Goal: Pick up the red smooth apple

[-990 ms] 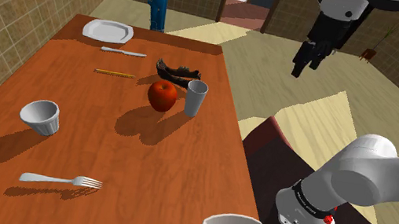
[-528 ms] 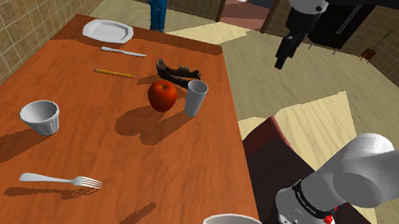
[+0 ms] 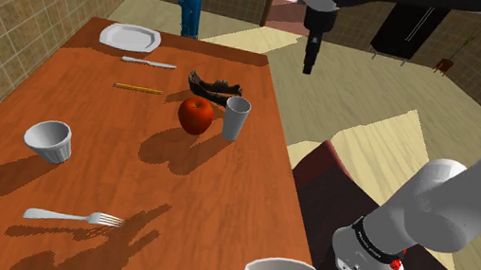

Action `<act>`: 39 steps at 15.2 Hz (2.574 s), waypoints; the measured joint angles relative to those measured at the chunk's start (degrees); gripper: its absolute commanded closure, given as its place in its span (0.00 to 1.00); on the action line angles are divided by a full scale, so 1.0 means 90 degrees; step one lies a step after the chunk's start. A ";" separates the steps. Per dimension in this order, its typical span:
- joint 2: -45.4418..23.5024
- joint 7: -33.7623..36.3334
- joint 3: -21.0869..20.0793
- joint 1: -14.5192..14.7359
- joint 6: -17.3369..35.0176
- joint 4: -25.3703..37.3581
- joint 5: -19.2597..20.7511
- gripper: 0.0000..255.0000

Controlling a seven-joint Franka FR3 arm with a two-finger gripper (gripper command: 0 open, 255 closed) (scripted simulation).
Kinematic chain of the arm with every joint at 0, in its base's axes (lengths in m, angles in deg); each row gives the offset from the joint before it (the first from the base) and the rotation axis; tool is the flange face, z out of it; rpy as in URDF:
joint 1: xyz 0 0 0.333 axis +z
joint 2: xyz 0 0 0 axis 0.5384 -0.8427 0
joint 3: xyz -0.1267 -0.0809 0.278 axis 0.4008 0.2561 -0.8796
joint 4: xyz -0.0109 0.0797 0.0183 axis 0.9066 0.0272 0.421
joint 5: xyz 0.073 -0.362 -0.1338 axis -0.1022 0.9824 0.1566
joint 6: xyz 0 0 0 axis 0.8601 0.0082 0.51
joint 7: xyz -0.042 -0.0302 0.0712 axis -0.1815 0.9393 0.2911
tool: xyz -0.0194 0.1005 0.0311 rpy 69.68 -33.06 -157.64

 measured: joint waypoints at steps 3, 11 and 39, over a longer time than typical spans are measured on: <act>-0.0717 -0.0676 -0.0064 0.0149 0.0129 0.0583 0.0130 0.00; -0.2227 -0.2309 -0.0380 0.0497 0.0599 0.1620 0.0542 0.00; -0.4659 -0.4875 -0.1279 0.1390 0.1917 0.2671 0.1769 1.00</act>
